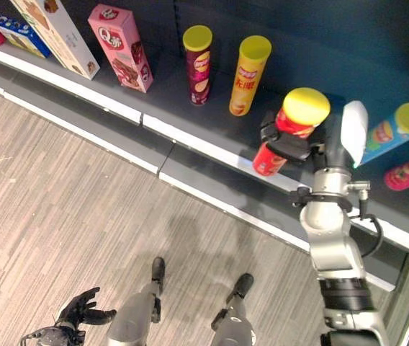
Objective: Put the goods on the table back onto the shelves and tidy them up.
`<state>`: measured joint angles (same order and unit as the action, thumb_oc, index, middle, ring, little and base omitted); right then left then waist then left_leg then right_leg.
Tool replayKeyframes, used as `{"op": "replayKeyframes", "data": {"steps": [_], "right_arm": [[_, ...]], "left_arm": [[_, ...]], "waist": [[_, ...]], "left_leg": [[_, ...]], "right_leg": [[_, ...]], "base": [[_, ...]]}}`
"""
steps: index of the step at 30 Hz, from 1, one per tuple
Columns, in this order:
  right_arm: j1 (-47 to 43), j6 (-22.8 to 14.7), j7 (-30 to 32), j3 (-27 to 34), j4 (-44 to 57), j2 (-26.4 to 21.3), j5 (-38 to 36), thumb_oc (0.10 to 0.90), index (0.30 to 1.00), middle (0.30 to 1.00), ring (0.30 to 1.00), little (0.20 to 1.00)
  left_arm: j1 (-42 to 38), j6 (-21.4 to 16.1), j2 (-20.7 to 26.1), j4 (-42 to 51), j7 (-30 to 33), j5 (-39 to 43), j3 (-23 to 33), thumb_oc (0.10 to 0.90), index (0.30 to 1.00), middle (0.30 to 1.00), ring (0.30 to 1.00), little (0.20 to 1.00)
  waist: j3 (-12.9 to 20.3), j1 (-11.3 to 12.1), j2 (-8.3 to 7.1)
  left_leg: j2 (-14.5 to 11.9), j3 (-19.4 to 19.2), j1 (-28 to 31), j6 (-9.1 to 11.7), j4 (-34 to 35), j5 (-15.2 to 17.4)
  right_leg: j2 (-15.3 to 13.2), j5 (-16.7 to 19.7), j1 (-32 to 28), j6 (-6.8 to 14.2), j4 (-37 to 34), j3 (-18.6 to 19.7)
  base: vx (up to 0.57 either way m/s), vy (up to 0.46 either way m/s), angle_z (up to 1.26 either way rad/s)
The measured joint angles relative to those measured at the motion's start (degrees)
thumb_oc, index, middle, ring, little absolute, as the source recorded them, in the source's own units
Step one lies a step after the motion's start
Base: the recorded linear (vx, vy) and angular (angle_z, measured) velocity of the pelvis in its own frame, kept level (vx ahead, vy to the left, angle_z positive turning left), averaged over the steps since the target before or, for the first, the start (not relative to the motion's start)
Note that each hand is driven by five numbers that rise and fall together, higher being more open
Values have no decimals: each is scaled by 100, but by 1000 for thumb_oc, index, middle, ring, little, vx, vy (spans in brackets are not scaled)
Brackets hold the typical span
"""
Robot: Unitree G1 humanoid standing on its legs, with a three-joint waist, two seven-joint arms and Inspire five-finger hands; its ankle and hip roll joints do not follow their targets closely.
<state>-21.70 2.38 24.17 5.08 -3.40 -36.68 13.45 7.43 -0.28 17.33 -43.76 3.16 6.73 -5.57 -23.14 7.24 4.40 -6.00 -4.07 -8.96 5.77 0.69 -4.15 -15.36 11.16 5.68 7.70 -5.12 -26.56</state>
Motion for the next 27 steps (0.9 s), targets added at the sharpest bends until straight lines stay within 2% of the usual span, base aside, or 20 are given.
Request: {"op": "replayKeyframes", "data": {"steps": [5, 11, 13, 15, 21, 27], "right_arm": [[-650, -9, 527, 125, -355, -3, -43, 400, 300, 300, 300, 300], [-749, 1, 801, 191, -771, -45, -95, 400, 300, 300, 300, 300], [-807, 3, 960, 191, -928, -47, -114, 400, 300, 300, 300, 300], [-807, 3, 995, 189, -936, -47, -116, 400, 300, 300, 300, 300], [-823, 4, 1128, 191, -1044, -174, -112, 400, 300, 300, 300, 300], [-1011, 31, 1291, 168, -1423, -777, 3, 400, 300, 300, 300, 300]], "left_arm": [[-297, -132, 1, 173, 15, 57, -167, 800, 900, 900, 900, 900], [-361, -190, 5, 240, 127, 221, -254, 800, 900, 900, 900, 900], [-383, -204, 5, 243, 159, 222, -327, 800, 900, 900, 900, 900], [-404, -204, 7, 289, 165, 222, -343, 800, 900, 900, 900, 900], [-498, -246, 104, 470, 241, 221, -409, 800, 900, 900, 900, 900], [-556, -379, 220, 586, 263, 219, -505, 800, 900, 900, 900, 900]], "waist": [[-218, 14, 57], [-280, 33, 144], [-374, 46, 268], [-414, 47, 329], [-427, 35, 312], [-456, 42, 313]], "left_leg": [[-1, 37, -154, 11, -38, -18], [16, 119, -289, 12, -20, -28], [32, 125, -299, 12, -8, -28], [51, 127, -303, 12, -6, -29], [98, 153, -419, 0, -14, -37], [113, 150, -614, -8, 23, -48]], "right_leg": [[1, 2, 106, -1, -3, -15], [-11, 1, 194, -1, -3, -132], [-29, 1, 200, -1, -3, -144], [-49, 1, 202, 0, -3, -149], [-90, 2, 290, 0, -2, -170], [-100, -1, 500, 7, -6, -165]], "base": [[-41, -13, 4], [-9, -7, 7], [2, 1, 2], [0, 0, 0], [15, -6, 3], [12, 1, 0]]}}
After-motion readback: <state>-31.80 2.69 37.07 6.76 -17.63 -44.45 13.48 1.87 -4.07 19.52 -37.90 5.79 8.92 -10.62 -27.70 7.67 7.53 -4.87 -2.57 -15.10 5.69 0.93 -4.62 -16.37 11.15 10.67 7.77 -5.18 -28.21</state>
